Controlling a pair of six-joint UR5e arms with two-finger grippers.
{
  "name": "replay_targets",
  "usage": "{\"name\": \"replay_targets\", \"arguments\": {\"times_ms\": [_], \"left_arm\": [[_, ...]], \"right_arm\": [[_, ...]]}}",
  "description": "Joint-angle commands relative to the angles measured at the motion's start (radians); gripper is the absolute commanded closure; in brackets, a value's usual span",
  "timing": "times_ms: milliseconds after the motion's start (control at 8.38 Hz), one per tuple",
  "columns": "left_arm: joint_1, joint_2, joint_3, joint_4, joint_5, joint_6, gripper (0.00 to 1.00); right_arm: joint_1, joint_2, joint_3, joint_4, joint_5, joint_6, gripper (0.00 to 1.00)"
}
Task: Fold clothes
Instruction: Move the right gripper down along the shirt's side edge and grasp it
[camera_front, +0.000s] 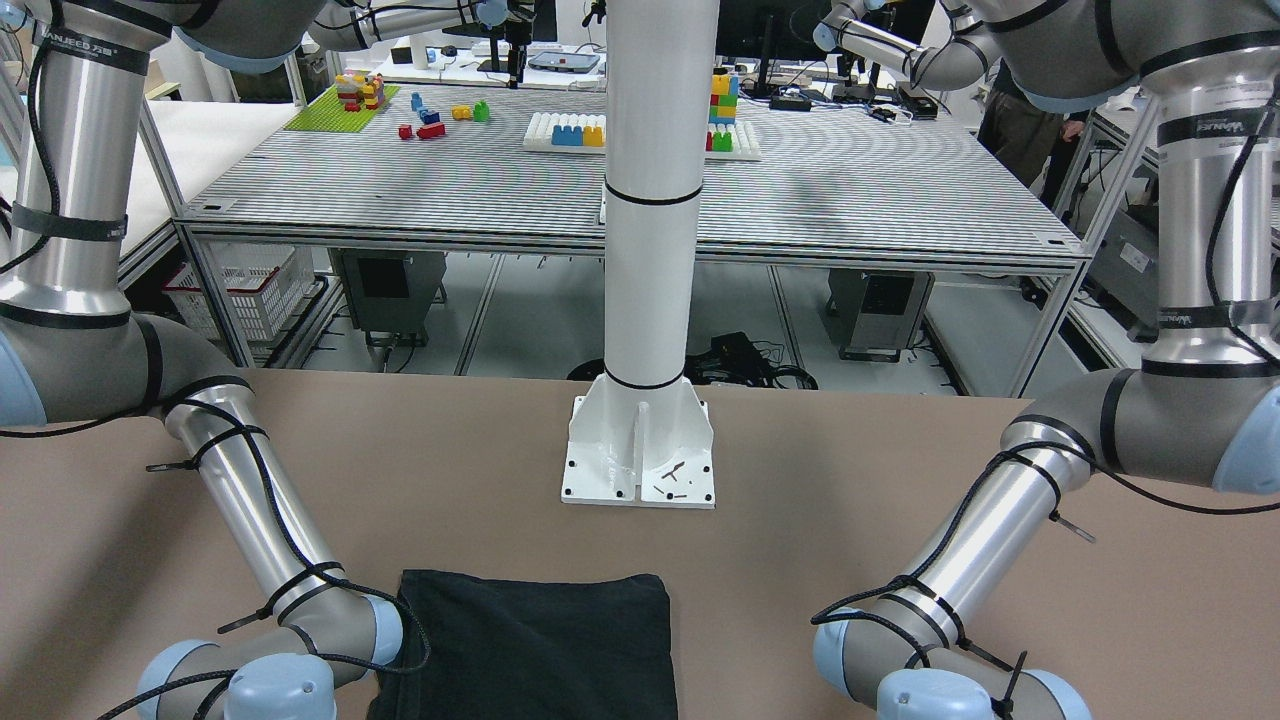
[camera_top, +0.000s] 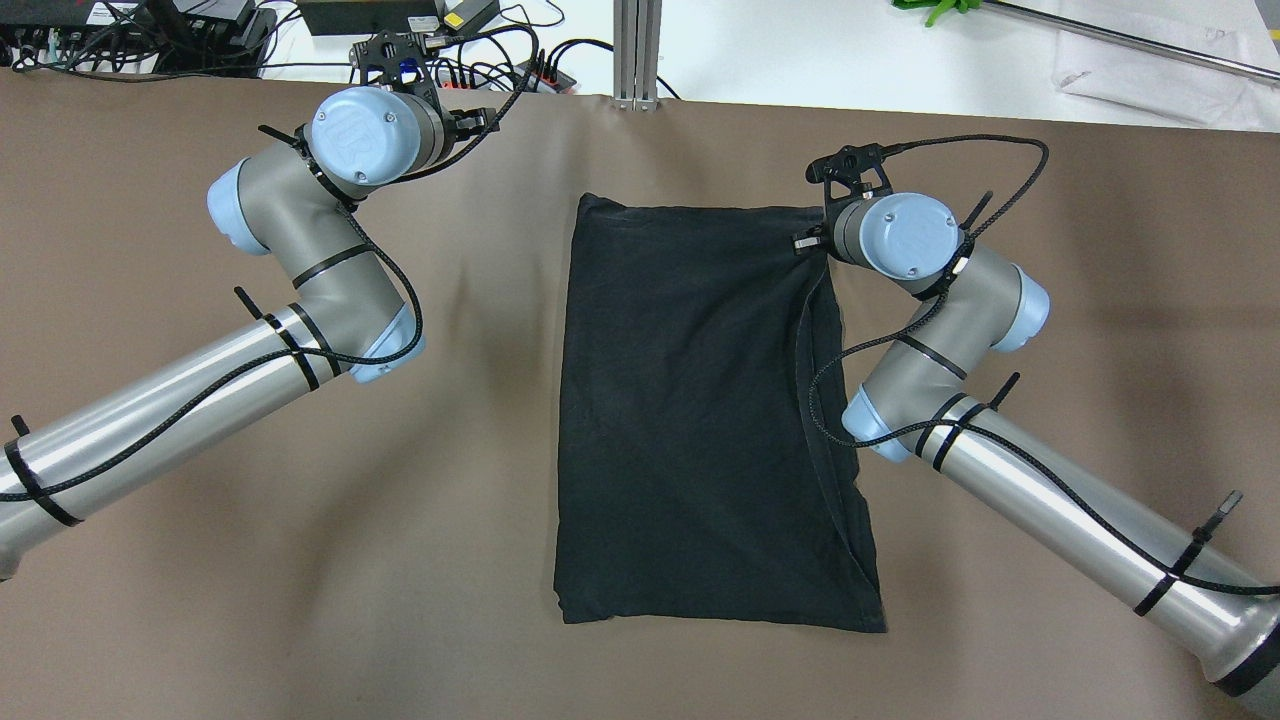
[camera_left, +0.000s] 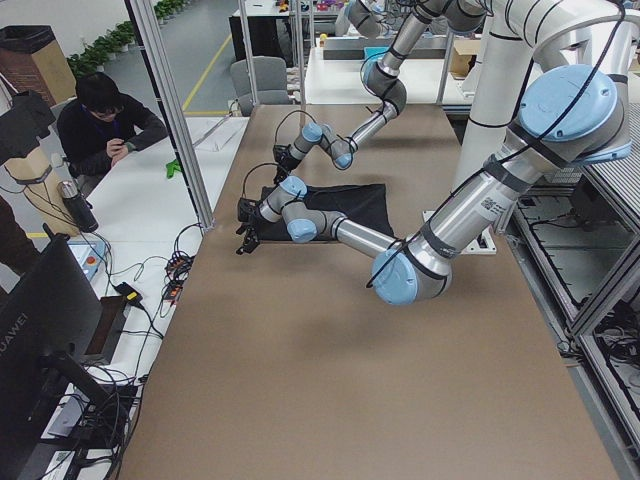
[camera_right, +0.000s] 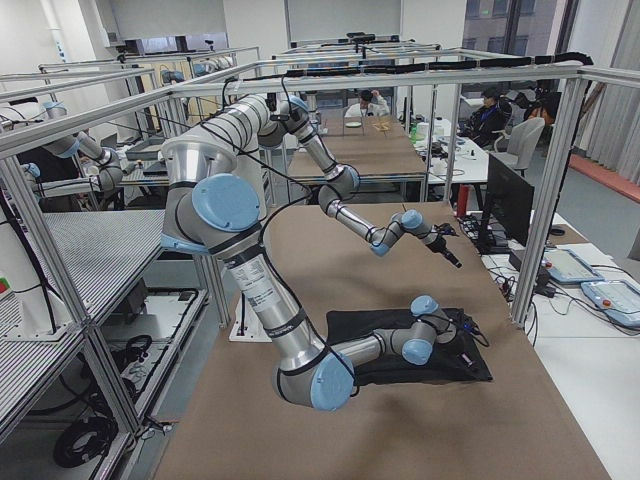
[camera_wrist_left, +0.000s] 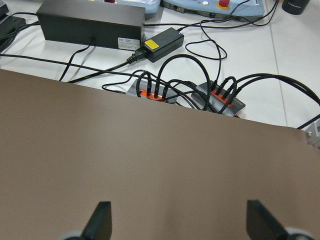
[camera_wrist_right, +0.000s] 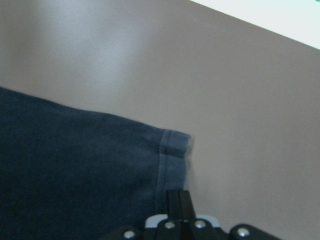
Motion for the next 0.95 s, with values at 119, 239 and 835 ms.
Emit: {"name": "replay_targets", "arguments": {"times_ms": [119,239,835], "left_arm": [[0.0,0.003,-0.001,-0.002,0.0,-0.003,0.05],[0.0,0.005,-0.001,-0.002,-0.001,-0.003,0.05],[0.001,0.001,-0.004,-0.002,-0.002,-0.004,0.06]], "right_arm": [[0.002,-0.006,0.185,-0.197,0.142,0.078,0.06],[-0.007,-0.017,0.265,-0.303,0.143,0.14,0.06],[-0.145,-0.121,0.374,-0.446,0.121,0.276,0.13]]}}
